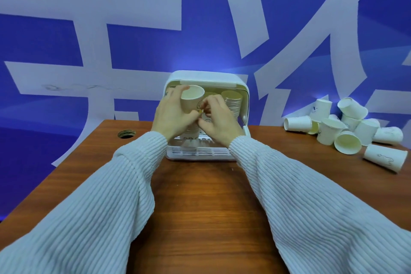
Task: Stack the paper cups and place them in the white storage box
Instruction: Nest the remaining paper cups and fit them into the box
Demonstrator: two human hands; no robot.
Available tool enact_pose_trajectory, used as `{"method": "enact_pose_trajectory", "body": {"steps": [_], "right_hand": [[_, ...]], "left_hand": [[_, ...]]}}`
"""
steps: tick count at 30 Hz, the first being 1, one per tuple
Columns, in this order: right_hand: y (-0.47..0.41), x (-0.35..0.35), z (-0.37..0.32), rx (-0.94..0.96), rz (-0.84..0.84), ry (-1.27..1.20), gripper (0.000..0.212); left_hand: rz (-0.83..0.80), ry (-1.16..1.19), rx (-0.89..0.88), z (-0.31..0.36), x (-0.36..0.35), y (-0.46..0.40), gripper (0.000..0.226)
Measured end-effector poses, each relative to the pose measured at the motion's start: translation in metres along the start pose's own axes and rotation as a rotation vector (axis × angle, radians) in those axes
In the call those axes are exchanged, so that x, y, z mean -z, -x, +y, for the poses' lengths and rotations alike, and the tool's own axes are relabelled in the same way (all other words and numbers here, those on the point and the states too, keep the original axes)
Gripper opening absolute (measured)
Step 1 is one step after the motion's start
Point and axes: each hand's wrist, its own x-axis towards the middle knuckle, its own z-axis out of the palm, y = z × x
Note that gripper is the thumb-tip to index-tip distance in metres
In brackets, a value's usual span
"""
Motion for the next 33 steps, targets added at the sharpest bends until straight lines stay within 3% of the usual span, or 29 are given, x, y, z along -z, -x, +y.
{"method": "enact_pose_trajectory", "body": {"steps": [3,5,9,11,18,24,29,33], "right_hand": [[0.001,0.000,-0.004,-0.059,0.002,-0.056,0.066],[-0.002,0.001,-0.003,-0.074,0.000,-0.085,0.078],[-0.008,-0.005,0.002,-0.086,-0.093,0.067,0.057],[-0.010,-0.009,0.002,-0.128,-0.144,0.082,0.059],[-0.001,0.000,0.007,-0.178,-0.251,0.002,0.084],[0.021,0.014,0.027,-0.251,-0.173,0.047,0.077],[0.033,0.043,0.039,-0.311,-0.093,0.042,0.070],[0.055,0.071,0.053,-0.351,-0.036,0.059,0.062]], "left_hand": [[-0.109,-0.144,0.054,-0.004,0.005,-0.001,0.074],[-0.195,-0.250,0.063,-0.009,0.005,0.002,0.081],[-0.292,-0.193,0.088,-0.016,-0.004,0.005,0.087],[-0.329,-0.142,0.096,-0.017,-0.010,0.005,0.093],[-0.147,-0.212,0.124,-0.024,-0.024,-0.004,0.095],[-0.052,-0.382,0.095,-0.020,-0.030,-0.002,0.099],[0.177,-0.413,-0.158,0.007,-0.039,0.015,0.067],[0.125,-0.283,-0.337,0.045,-0.066,0.032,0.055]]}}
